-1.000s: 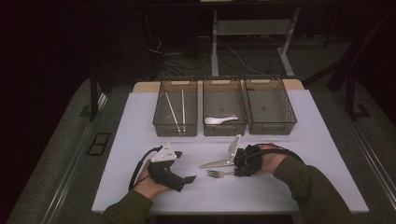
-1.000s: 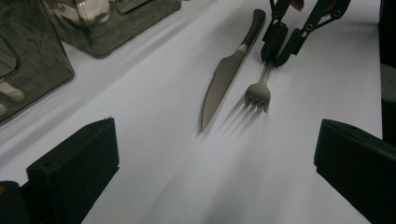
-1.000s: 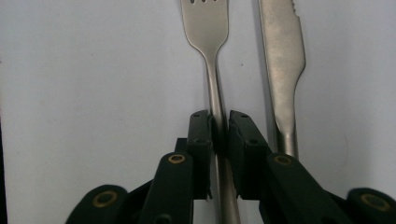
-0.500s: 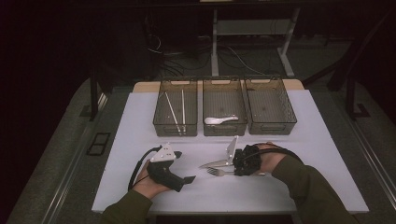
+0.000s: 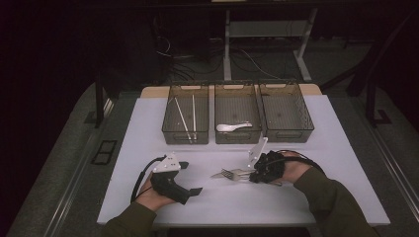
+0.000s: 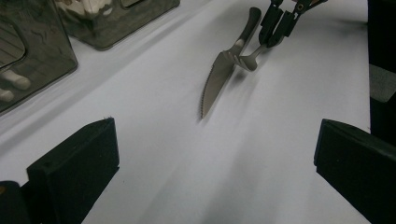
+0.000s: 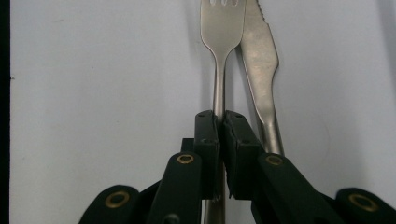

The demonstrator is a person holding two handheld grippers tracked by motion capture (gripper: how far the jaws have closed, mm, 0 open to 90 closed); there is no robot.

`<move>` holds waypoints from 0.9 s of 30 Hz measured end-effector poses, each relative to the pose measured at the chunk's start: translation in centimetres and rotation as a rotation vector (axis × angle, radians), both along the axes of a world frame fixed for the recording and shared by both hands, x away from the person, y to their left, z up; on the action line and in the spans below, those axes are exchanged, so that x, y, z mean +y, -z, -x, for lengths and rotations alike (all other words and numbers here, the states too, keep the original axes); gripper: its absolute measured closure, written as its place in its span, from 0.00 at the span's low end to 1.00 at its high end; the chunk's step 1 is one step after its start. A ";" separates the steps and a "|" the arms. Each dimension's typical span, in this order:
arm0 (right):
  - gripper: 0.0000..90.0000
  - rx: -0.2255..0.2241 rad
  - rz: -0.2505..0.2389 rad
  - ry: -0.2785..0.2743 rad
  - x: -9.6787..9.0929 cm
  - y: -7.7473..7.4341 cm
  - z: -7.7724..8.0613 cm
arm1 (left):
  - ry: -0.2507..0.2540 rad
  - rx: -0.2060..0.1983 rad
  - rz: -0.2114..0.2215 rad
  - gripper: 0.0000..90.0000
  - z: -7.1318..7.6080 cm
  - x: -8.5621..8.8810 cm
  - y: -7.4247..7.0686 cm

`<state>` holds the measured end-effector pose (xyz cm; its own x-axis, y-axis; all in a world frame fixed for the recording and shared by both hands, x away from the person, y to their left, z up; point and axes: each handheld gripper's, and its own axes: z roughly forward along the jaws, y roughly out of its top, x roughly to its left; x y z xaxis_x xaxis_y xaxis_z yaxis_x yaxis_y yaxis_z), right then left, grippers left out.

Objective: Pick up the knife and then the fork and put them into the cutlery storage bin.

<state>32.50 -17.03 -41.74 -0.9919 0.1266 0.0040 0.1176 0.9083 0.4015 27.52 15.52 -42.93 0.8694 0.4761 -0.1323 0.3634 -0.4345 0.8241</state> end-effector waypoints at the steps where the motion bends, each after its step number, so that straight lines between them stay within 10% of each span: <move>1: 0.93 -0.007 -0.005 0.005 -0.1 0.0 0.0 | -0.003 0.000 0.003 0.00 0.0 0.0 0.0; 27: 0.93 -0.045 -0.226 0.147 -2.9 -2.1 -0.5 | -0.032 -0.034 -0.001 0.00 0.2 0.4 -0.1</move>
<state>32.96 -19.94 -39.64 -0.9628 0.2703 0.0051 0.2193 0.7697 0.5995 27.34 15.90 -42.86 0.8575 0.5043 -0.1023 0.3489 -0.4237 0.8359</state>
